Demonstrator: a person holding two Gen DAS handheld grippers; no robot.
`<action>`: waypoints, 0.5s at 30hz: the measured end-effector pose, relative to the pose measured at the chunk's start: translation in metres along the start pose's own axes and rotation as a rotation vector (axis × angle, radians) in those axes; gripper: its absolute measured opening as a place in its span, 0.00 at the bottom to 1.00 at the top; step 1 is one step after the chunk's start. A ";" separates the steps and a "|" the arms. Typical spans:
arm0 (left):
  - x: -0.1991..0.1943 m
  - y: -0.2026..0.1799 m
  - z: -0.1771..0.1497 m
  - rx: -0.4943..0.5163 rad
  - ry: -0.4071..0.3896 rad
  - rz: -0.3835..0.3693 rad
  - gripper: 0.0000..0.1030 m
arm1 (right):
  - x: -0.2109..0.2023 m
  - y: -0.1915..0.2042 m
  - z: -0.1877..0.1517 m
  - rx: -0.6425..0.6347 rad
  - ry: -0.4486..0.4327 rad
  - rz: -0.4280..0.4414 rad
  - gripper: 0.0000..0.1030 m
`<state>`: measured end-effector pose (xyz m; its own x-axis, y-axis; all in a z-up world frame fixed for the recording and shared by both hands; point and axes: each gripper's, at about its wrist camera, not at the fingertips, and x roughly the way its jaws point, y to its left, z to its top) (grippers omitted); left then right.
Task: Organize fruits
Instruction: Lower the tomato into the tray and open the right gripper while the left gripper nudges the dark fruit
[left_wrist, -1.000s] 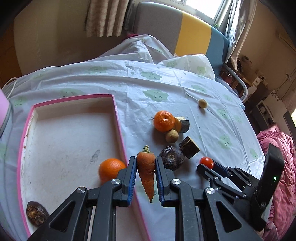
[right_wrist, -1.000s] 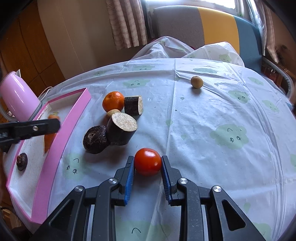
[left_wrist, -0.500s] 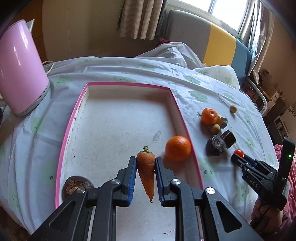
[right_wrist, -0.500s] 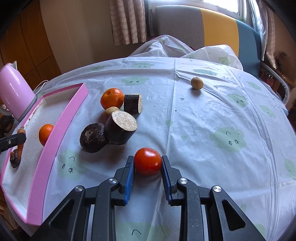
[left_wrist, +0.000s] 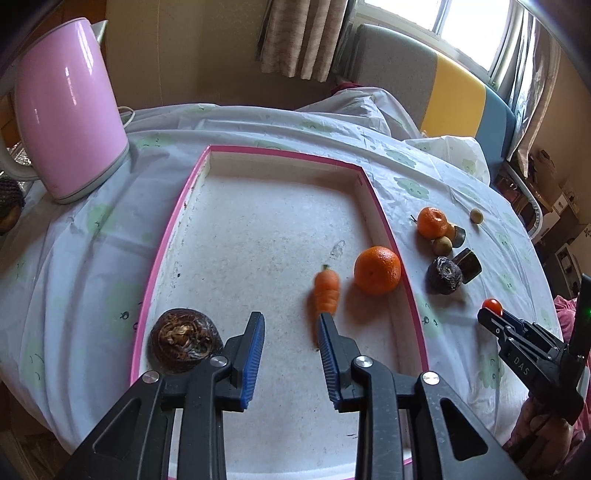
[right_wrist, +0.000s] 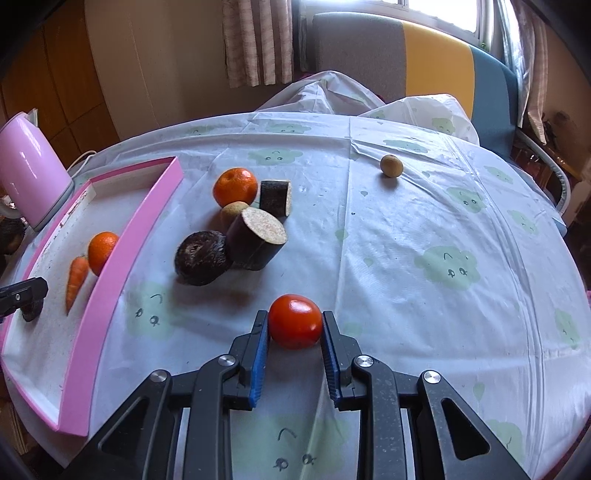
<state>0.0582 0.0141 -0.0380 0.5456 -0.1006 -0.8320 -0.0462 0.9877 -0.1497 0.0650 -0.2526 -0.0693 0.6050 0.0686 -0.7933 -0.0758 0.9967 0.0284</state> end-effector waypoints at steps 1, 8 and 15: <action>-0.003 0.001 -0.001 -0.001 -0.008 0.002 0.30 | -0.003 0.002 -0.001 -0.004 -0.004 0.004 0.26; -0.022 0.011 -0.001 -0.032 -0.059 0.015 0.31 | -0.028 0.033 0.002 -0.067 -0.041 0.089 0.26; -0.038 0.033 0.000 -0.086 -0.109 0.030 0.31 | -0.046 0.089 0.010 -0.189 -0.076 0.183 0.26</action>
<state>0.0355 0.0501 -0.0114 0.6304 -0.0533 -0.7745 -0.1328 0.9755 -0.1752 0.0384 -0.1669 -0.0247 0.6251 0.2565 -0.7372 -0.3315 0.9423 0.0468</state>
